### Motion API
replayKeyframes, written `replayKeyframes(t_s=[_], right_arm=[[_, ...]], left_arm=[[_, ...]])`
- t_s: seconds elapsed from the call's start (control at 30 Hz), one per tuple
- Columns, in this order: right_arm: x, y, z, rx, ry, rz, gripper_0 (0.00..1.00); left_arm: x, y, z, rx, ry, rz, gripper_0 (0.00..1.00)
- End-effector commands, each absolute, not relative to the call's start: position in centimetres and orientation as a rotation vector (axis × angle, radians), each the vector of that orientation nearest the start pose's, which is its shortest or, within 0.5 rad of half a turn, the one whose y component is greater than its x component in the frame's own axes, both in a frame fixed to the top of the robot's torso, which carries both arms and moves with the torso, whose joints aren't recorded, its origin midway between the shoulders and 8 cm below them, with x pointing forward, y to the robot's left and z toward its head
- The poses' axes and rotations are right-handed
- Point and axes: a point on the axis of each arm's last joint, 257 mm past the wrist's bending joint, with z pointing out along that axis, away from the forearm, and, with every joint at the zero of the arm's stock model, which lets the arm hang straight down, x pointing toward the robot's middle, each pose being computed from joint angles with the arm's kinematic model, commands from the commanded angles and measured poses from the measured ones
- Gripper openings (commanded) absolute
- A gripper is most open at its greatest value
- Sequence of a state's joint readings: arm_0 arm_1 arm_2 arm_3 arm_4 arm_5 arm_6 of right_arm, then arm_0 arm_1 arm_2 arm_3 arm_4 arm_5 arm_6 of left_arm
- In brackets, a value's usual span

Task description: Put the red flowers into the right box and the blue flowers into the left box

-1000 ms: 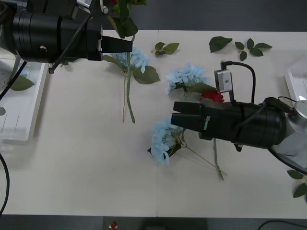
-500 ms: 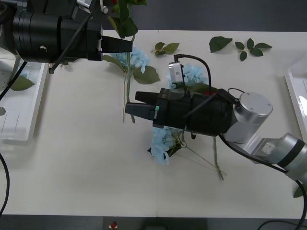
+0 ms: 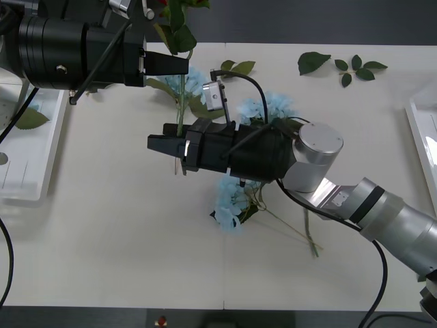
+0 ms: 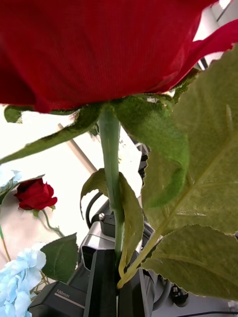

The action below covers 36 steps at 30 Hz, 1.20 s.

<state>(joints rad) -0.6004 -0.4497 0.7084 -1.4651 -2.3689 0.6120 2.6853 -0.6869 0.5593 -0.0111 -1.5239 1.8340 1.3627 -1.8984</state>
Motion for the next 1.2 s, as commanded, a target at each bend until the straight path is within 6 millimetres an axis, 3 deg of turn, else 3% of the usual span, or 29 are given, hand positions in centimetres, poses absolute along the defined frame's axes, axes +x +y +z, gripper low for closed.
replayKeyframes(t_s=[0.03,0.13,0.2,0.3,0.63,0.67,0.7,0.73,0.77,1.2], right_arm=[[42.1,12.0,-8.7,-0.765,1.459,1.465,0.54],[42.1,11.9,-8.5,-0.765,1.457,1.469,0.36],[42.1,11.8,-8.5,-0.769,1.457,1.469,0.17],[42.0,11.6,-8.8,-0.776,1.461,1.470,0.03],[42.0,11.0,-8.7,-0.786,1.464,1.469,0.00],[42.1,11.0,-8.7,-0.784,1.465,1.469,0.00],[42.1,10.9,-8.7,-0.786,1.464,1.470,0.00],[42.1,10.9,-8.6,-0.786,1.464,1.470,0.00],[42.1,10.8,-8.6,-0.787,1.465,1.469,0.00],[42.6,9.5,-8.5,-0.810,1.474,1.447,0.00]], left_arm=[[45.1,4.7,1.2,0.851,1.769,-1.403,0.00],[45.1,4.7,1.2,0.851,1.769,-1.403,0.00],[45.1,4.7,1.2,0.851,1.769,-1.403,0.00],[45.1,4.7,1.2,0.851,1.769,-1.403,0.00],[45.1,4.7,1.2,0.851,1.769,-1.403,0.03],[45.1,4.7,1.2,0.851,1.769,-1.403,0.50],[45.1,4.7,1.2,0.851,1.769,-1.403,0.86],[45.1,4.7,1.2,0.851,1.769,-1.403,0.97],[45.1,4.7,1.2,0.851,1.769,-1.403,1.00],[45.1,4.7,1.2,0.851,1.769,-1.403,1.00]])
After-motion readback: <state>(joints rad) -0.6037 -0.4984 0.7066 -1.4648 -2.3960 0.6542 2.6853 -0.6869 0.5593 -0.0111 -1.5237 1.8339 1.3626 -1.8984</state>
